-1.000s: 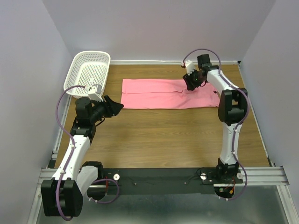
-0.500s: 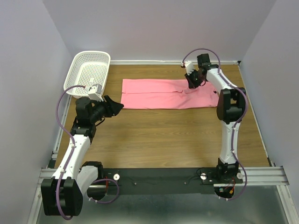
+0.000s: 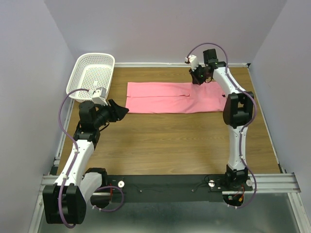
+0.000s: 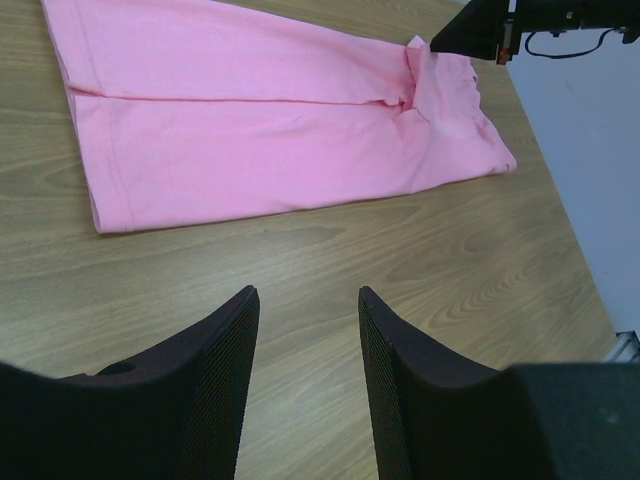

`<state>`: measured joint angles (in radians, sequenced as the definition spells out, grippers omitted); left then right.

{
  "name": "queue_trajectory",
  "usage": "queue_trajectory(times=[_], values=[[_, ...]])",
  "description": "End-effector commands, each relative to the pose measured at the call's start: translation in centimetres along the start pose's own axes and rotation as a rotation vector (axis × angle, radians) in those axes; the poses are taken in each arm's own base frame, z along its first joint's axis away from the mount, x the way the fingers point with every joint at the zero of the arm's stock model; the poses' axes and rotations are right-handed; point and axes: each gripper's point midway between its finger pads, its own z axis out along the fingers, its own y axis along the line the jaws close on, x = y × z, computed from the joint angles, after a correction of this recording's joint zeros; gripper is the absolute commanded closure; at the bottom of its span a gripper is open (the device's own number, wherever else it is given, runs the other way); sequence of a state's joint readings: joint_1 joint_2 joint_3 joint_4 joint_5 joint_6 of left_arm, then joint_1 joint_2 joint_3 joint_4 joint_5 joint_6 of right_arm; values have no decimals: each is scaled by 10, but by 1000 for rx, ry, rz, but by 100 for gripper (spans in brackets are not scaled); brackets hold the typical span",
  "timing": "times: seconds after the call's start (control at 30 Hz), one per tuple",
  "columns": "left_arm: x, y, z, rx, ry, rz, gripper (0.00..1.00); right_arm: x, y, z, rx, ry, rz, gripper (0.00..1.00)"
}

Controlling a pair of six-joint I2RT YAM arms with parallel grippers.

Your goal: Fold and stack the t-shirts

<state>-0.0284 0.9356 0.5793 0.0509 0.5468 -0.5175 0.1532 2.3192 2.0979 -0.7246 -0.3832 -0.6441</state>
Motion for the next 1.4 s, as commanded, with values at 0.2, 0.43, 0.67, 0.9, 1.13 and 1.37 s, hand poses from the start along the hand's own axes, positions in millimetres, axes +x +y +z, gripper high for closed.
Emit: queue_trajectory(times=[0.2, 0.43, 0.67, 0.9, 1.13, 1.37], values=[[6, -4, 1, 33, 15, 4, 48, -30, 36, 37, -63, -20, -55, 49], [4, -2, 1, 17, 7, 0, 48, -25, -20, -16, 221, -75, 252, 45], [38, 23, 15, -85, 84, -123, 48, 102, -15, -83, 204, -50, 690, 41], [68, 27, 31, -163, 121, -115, 48, 175, 7, -127, 254, -6, 788, 39], [80, 39, 36, -190, 117, -145, 48, 201, -12, -113, 259, -17, 968, 38], [73, 36, 31, -187, 82, -129, 48, 221, -15, -102, 261, 16, 1031, 38]])
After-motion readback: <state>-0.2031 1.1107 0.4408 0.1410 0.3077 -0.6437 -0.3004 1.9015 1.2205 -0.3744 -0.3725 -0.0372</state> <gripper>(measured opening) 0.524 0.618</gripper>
